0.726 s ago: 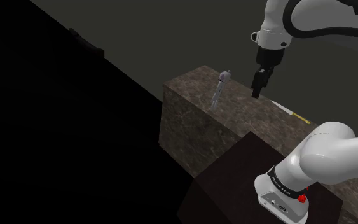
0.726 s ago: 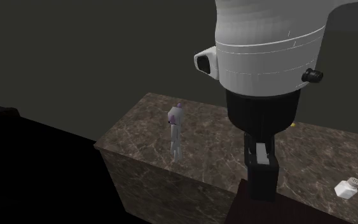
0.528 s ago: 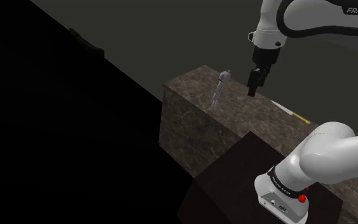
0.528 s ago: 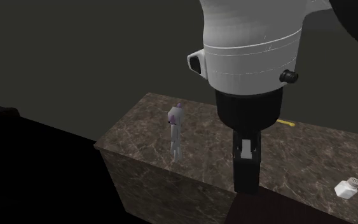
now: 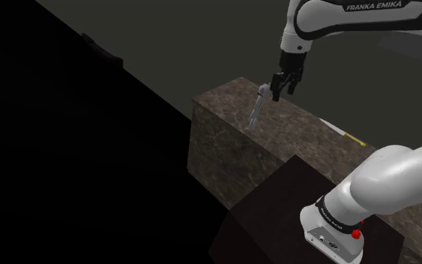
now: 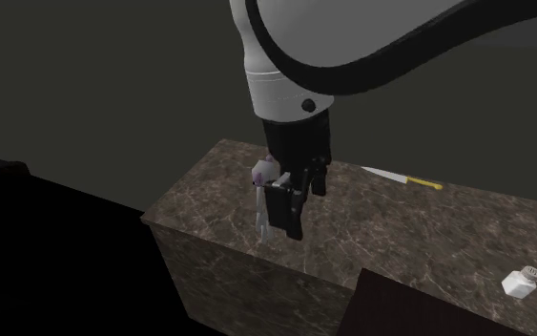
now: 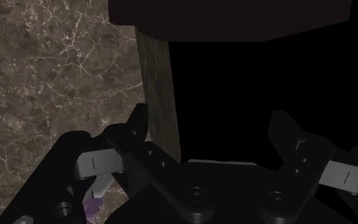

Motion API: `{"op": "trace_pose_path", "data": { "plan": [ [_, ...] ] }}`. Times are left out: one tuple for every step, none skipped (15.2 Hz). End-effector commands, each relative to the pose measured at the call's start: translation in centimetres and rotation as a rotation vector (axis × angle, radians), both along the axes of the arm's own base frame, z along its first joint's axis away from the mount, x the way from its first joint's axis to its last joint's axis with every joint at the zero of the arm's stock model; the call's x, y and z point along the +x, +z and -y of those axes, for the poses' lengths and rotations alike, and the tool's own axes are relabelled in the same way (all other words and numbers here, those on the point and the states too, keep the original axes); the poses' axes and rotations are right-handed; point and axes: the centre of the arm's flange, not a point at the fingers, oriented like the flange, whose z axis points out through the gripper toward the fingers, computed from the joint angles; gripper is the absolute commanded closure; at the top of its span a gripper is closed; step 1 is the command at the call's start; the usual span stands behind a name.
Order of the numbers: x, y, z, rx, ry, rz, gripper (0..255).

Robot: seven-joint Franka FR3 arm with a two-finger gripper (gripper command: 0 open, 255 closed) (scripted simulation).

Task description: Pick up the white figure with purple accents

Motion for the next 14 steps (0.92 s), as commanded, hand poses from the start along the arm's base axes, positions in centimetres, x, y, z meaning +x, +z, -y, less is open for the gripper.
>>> {"op": "trace_pose_path", "data": {
  "plan": [
    [2.0,-0.8,1.7,0.002,-0.052,0.008,0],
    [3.0,-1.2,2.6,0.003,-0.077,0.012,0],
    [3.9,-1.5,3.4,0.004,-0.102,0.016,0],
    [4.9,-1.9,4.3,0.005,-0.127,0.02,0],
    [5.8,-2.2,5.2,0.006,-0.152,0.024,0],
    [6.7,-2.5,6.1,0.007,-0.178,0.028,0],
    [7.5,-2.9,7.1,0.008,-0.203,0.032,0],
    [8.4,-3.2,8.1,0.009,-0.228,0.036,0],
    [9.2,-3.6,9.1,0.01,-0.253,0.04,0],
    [10.0,-3.9,10.1,0.011,-0.278,0.044,0],
    [10.8,-4.2,11.1,0.012,-0.303,0.048,0],
    [11.5,-4.5,12.1,0.014,-0.328,0.052,0],
    [12.3,-4.9,13.2,0.015,-0.353,0.056,0],
    [13.0,-5.2,14.3,0.016,-0.379,0.06,0]
  ]
}}
